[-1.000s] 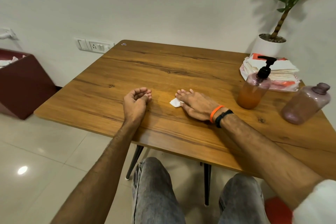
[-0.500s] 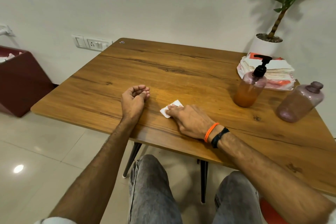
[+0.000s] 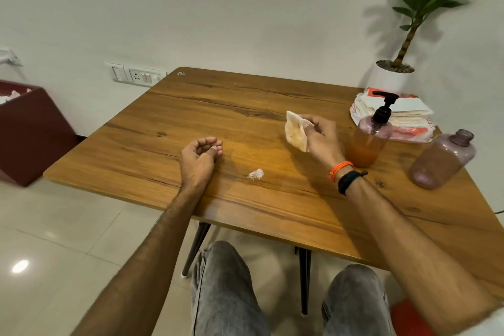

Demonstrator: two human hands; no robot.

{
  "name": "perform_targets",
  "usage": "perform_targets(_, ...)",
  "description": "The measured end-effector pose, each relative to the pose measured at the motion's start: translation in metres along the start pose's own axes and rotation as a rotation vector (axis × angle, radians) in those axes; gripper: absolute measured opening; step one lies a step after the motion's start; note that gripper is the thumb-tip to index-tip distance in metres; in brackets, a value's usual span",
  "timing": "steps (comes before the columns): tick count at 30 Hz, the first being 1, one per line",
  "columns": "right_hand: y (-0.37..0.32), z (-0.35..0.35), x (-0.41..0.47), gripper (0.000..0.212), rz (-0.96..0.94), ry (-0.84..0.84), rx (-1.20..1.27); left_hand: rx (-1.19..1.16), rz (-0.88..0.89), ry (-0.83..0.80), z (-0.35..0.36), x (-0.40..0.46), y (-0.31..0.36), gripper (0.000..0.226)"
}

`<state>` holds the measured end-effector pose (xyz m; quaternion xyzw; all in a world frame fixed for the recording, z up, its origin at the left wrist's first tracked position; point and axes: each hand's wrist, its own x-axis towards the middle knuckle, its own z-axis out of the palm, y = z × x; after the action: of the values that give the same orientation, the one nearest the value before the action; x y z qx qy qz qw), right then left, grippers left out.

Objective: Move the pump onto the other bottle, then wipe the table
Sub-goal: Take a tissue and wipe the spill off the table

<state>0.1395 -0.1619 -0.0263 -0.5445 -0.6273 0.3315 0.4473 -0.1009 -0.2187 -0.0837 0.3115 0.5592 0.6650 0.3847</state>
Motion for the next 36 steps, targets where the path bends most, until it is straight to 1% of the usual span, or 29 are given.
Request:
perform_targets(1, 0.001, -0.003, 0.003, 0.032, -0.152, 0.033, -0.231, -0.003, -0.003, 0.003, 0.000, 0.000, 0.000, 0.021)
perform_targets(2, 0.003, -0.006, 0.005, 0.035, -0.254, 0.011, -0.394, -0.004, -0.005, 0.003, 0.001, 0.000, 0.000, 0.021)
perform_targets(3, 0.006, -0.006, 0.006, 0.037, -0.296, -0.053, -0.491, -0.004, -0.007, 0.002, 0.001, 0.000, 0.000, 0.020)
perform_targets(5, 0.015, -0.002, 0.006, 0.037, -0.295, -0.215, -0.638, 0.000, -0.007, -0.002, 0.001, -0.001, 0.000, 0.020)
perform_targets(7, 0.025, 0.003, 0.003, 0.034, -0.284, -0.355, -0.734, 0.004, -0.003, -0.005, 0.001, -0.001, 0.000, 0.021)
perform_targets(9, 0.030, 0.006, -0.002, 0.035, -0.279, -0.399, -0.761, 0.008, 0.002, -0.009, 0.001, -0.001, 0.000, 0.020)
perform_targets(13, 0.033, 0.011, -0.012, 0.039, -0.298, -0.345, -0.758, 0.028, 0.007, -0.019, -0.001, 0.000, -0.001, 0.020)
perform_targets(21, 0.003, 0.046, -0.087, 0.048, -0.477, -0.480, -0.733, 0.046, 0.009, -0.009, 0.002, 0.001, -0.003, 0.019)
perform_targets(23, -0.004, 0.057, -0.105, 0.045, -0.531, -0.531, -0.674, 0.046, 0.014, -0.007, 0.002, 0.001, -0.003, 0.019)
perform_targets(25, -0.009, 0.062, -0.111, 0.040, -0.498, -0.577, -0.551, 0.035, 0.021, -0.007, 0.001, 0.001, -0.004, 0.019)
perform_targets(27, -0.011, 0.060, -0.103, 0.034, -0.337, -0.557, -0.341, 0.031, 0.019, -0.013, -0.002, 0.002, -0.005, 0.018)
perform_targets(28, -0.012, 0.057, -0.096, 0.032, -0.207, -0.519, -0.179, 0.026, 0.012, -0.012, -0.003, 0.002, -0.005, 0.018)
perform_targets(31, -0.015, 0.043, -0.075, 0.027, 0.241, -0.407, 0.496, 0.003, -0.007, -0.003, -0.004, 0.003, -0.006, 0.017)
perform_targets(32, -0.015, 0.038, -0.069, 0.027, 0.336, -0.390, 0.646, 0.002, -0.006, -0.005, -0.003, 0.004, -0.006, 0.017)
perform_targets(34, -0.015, 0.029, -0.059, 0.029, 0.435, -0.391, 0.749, 0.003, -0.004, -0.009, -0.002, 0.004, -0.006, 0.018)
perform_targets(36, -0.012, 0.022, -0.052, 0.031, 0.490, -0.409, 0.771, -0.003, -0.008, -0.013, -0.002, 0.003, -0.006, 0.018)
